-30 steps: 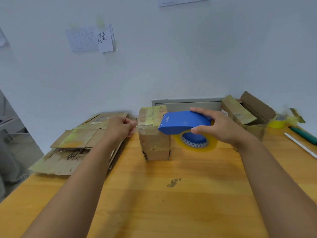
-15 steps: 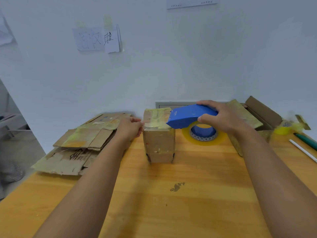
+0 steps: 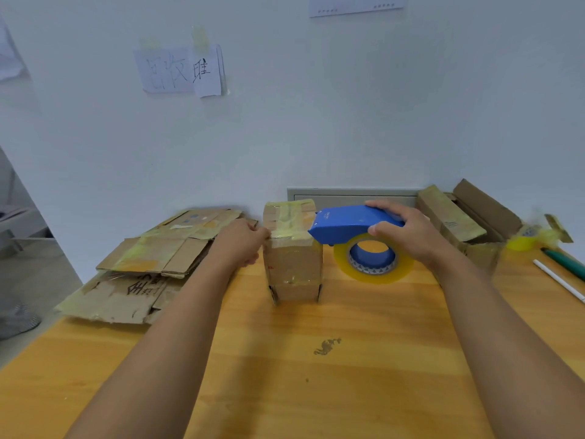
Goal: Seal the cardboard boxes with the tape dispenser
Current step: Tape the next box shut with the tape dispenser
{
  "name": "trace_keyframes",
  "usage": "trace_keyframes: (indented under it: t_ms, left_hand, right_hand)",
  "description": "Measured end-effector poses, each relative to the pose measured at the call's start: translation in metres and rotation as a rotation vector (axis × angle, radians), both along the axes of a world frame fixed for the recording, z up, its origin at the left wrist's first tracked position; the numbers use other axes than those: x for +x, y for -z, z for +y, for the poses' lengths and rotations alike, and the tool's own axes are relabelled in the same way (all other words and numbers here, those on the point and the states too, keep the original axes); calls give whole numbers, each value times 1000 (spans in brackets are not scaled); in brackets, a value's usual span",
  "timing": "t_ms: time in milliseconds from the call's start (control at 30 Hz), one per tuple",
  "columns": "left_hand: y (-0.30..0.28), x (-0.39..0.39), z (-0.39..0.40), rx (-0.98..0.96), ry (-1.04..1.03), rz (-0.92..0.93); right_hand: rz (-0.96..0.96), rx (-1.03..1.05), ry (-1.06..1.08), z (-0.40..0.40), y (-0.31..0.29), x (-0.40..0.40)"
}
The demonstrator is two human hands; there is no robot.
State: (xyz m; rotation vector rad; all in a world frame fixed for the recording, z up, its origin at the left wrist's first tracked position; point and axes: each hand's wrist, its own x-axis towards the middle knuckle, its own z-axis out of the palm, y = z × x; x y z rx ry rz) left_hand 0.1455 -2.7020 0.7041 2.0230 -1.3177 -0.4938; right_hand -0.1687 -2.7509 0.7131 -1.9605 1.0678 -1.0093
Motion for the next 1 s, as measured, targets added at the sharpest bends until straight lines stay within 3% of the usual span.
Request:
trace_keyframes:
  t_ms: [67, 133, 233, 400, 600, 1000]
  left_hand:
    - [1, 0, 1, 59, -71, -334]
    - [10, -2, 5, -79, -111, -417]
    - [29, -22, 17, -468, -21, -295]
    - [54, -54, 26, -482, 61, -65]
    - [64, -48, 18, -451, 73, -388]
    - [42, -24, 35, -681, 151, -346]
  right_hand:
    - [-11, 11, 0, 1, 2, -1]
    - [-21, 17, 1, 2, 4, -1]
    - [-36, 25, -3, 3, 7, 1]
    - [-72, 48, -7, 3, 12, 2]
    - [-154, 57, 37, 9, 28, 7]
    - [-287, 11, 5, 43, 22, 19]
